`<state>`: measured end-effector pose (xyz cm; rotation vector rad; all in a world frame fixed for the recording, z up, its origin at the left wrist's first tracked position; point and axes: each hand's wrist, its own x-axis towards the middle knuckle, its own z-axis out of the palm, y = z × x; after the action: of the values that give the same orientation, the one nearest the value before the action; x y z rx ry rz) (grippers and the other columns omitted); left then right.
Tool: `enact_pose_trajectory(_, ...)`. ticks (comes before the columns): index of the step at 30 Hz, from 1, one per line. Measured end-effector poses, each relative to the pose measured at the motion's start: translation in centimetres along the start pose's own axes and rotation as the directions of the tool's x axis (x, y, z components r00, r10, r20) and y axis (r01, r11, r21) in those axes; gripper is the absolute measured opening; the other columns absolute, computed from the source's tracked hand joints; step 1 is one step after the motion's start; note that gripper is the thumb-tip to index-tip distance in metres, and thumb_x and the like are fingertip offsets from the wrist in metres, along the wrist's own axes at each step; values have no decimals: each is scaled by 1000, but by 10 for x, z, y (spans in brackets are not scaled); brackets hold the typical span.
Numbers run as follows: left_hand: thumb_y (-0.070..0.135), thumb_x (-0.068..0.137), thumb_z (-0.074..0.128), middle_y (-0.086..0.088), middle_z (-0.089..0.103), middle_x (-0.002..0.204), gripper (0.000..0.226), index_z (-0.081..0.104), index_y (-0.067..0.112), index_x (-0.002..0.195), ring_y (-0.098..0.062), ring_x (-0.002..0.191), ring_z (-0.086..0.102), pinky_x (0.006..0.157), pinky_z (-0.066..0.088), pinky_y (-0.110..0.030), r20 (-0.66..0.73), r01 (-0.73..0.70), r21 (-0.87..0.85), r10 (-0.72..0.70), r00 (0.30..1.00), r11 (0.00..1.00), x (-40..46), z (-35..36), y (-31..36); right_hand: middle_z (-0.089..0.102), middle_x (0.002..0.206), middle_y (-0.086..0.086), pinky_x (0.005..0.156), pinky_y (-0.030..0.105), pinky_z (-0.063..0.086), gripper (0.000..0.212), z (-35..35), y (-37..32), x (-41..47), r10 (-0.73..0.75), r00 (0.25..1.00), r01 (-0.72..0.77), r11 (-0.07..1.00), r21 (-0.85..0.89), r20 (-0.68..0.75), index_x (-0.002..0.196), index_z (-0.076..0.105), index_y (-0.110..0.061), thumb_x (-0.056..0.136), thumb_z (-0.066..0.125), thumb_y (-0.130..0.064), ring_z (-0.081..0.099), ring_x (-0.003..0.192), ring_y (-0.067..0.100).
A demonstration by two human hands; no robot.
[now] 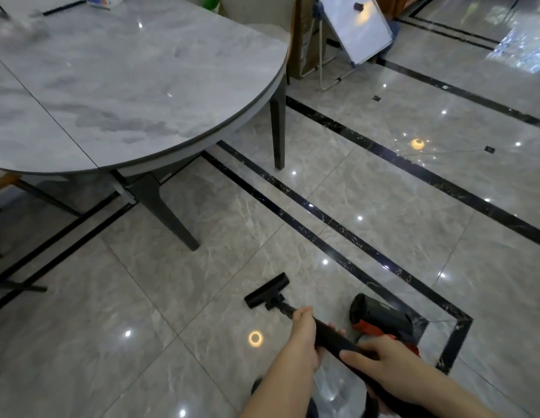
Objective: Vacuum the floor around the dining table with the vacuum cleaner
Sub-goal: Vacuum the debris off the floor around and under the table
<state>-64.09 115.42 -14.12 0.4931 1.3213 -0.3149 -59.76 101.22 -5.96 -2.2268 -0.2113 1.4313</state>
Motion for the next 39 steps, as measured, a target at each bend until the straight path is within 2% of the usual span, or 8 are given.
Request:
enact_pose_trajectory(4,27,100,55,-24,61,112,33,48,16,130,-31,83,68,52,60,-37,60,14,-29,-12,998,999,4,0,29,74,64,2,58,25,57,43,-19,-27,17,-5,1000,7,996,-94,24,78,72,-16,92,65,-56,72,61,19)
enact_pose_trajectory(7,25,100,55,-21,65,96,38,47,12,135,-27,75,68,43,56,-33,55,40,-112,-34,998,993,13,-3,53,72,61,4,59,34,60,46,-37,-59,33,-12,999,21,980,-196,49,81,69,-13,91,65,-58,68,50,17)
enact_pose_trajectory(11,22,102,53,-20,66,89,38,46,11,138,-24,64,69,39,54,-32,80,54,-214,-38,996,975,10,-10,80,72,65,5,62,33,58,54,-48,-97,52,-43,997,63,927,-370,61,81,74,-12,84,66,-66,62,47,9)
enact_pose_trajectory(15,23,101,53,-22,65,96,43,43,10,141,-28,78,68,42,56,-36,103,75,-254,-50,993,964,13,-22,103,76,72,4,68,31,58,53,-48,-125,67,-54,997,75,897,-435,62,79,77,-17,82,65,-69,64,53,6)
enact_pose_trajectory(23,26,101,54,-21,65,101,43,43,11,139,-28,78,69,46,58,-38,141,129,-263,-94,986,956,18,-40,134,60,59,-6,54,19,44,58,-35,-165,73,-67,998,62,890,-451,4,87,77,-7,84,67,-64,54,52,8)
enact_pose_trajectory(30,26,102,53,-22,65,105,42,42,11,140,-29,83,69,47,59,-37,187,132,-273,-82,979,953,23,-55,151,58,53,-7,49,16,40,53,-34,-200,82,-62,997,78,825,-560,47,80,76,-13,84,68,-65,50,45,4)
enact_pose_trajectory(34,10,94,61,-17,63,99,45,49,9,138,-25,81,66,48,57,-32,217,102,-245,-48,975,964,20,-52,148,64,54,-4,52,17,46,49,-33,-198,81,-33,998,60,850,-523,60,74,73,-19,83,68,-67,59,50,9)
enact_pose_trajectory(39,0,92,49,-16,56,86,45,50,5,136,-26,69,59,51,58,-33,157,77,-205,-45,987,976,25,-35,137,72,68,-3,68,27,58,53,-34,-176,69,73,982,6,910,-415,173,91,74,-17,85,63,-68,68,62,13)
